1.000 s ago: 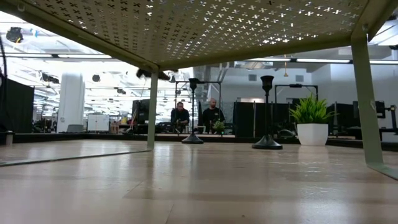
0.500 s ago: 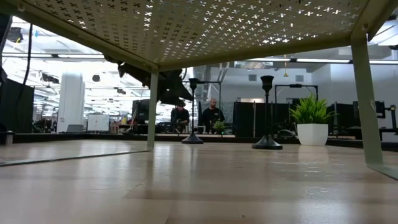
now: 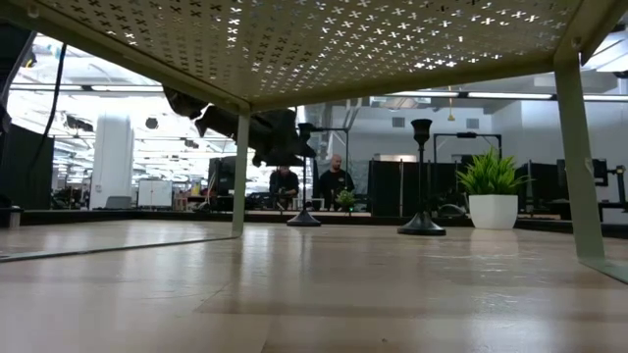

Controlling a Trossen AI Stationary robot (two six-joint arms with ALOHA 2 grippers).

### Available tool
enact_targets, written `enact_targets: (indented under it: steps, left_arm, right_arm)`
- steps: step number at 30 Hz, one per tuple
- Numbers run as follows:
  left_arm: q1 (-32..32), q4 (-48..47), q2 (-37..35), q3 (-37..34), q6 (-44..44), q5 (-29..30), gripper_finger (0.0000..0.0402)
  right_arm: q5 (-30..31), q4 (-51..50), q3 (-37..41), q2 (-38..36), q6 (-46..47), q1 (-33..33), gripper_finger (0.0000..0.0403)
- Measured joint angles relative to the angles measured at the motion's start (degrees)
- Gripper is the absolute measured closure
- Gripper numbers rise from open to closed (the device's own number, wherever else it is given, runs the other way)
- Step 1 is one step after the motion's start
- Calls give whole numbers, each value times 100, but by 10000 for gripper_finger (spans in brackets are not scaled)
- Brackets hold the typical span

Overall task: Pick & Place candle stick holders
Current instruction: Put the candle holder on the shelf

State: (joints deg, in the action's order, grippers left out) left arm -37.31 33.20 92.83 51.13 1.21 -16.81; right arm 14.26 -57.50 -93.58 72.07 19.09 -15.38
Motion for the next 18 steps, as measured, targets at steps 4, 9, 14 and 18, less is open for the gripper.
enact_targets:
  steps: [4, 9, 14, 18]
  left_arm:
    - [-50, 64, 82, 2, 57, 8, 145]
    - [-62, 93, 61, 2, 57, -10, 248]
    - [-63, 330, 38, 0, -33, -130, 361]
    - [-47, 349, 33, 2, -33, -148, 386]
  right_arm:
    - [0, -67, 0, 0, -14, 0, 148]
    - [4, -78, 0, 0, -13, 0, 148]
    - [61, -79, 0, 0, -15, 0, 148]
    - [63, -81, 0, 0, -18, 0, 148]
